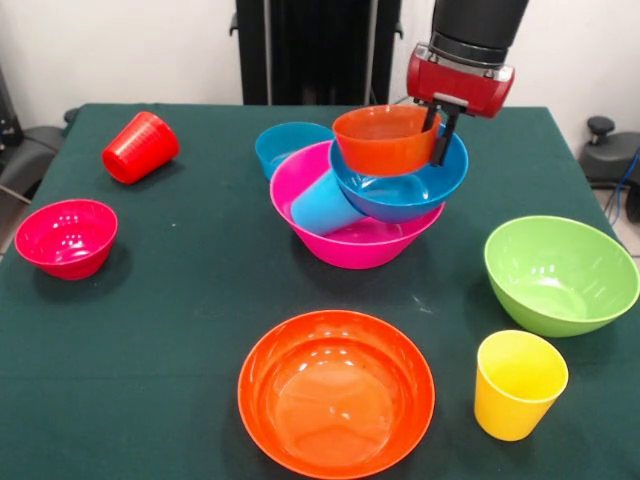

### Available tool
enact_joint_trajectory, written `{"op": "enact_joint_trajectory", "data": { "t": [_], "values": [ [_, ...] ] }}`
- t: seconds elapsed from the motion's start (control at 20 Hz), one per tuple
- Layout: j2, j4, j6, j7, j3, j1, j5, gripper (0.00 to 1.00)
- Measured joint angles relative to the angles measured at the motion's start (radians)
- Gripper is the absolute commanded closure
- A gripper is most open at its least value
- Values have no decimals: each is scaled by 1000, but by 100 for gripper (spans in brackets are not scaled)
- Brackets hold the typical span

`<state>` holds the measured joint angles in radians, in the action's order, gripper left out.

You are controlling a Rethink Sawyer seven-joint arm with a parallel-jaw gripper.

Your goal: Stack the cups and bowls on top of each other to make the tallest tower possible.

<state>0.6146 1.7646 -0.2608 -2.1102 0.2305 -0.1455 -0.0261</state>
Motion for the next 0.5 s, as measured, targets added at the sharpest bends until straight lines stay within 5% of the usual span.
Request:
{"op": "enact_joint_trajectory", "data": {
  "t": [0.5],
  "values": [
    [13,0,0,0,-2,5,0,0]
  ]
}}
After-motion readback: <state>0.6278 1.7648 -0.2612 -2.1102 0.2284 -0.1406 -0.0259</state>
